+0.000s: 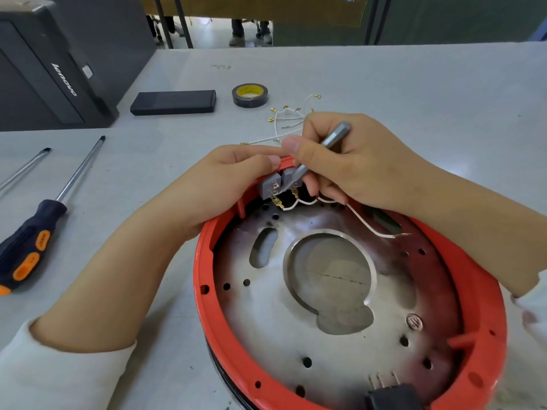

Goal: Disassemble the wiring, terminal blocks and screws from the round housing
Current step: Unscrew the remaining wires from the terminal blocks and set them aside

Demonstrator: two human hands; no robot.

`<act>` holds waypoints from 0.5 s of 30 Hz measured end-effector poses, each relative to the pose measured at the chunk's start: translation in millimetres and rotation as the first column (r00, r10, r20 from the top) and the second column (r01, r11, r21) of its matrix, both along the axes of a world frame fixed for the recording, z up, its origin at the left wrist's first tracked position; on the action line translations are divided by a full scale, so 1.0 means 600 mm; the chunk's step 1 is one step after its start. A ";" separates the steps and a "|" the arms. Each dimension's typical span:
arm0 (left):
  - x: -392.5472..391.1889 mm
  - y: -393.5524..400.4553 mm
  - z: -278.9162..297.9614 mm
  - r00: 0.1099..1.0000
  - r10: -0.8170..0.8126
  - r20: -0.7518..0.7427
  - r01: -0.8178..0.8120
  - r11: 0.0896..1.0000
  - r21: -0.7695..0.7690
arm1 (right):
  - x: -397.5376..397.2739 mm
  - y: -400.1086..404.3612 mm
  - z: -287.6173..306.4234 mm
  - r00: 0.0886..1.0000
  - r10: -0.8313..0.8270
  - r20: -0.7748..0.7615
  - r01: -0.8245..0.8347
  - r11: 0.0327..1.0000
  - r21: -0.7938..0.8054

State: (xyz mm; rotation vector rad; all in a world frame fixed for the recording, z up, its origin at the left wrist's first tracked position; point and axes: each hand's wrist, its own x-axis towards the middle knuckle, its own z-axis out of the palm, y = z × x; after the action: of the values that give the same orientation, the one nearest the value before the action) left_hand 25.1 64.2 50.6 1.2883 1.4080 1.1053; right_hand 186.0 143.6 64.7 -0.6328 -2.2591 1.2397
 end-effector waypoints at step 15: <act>-0.005 0.006 -0.007 1.000 -0.015 -0.020 0.014 1.000 -0.019 | -0.021 0.007 0.014 0.987 -0.047 0.152 0.052 0.998 -0.033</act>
State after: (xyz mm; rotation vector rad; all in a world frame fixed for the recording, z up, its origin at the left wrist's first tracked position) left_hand 22.2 67.9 46.5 1.2977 1.4184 1.0701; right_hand 173.4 147.7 73.2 -0.8169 -2.3314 1.2497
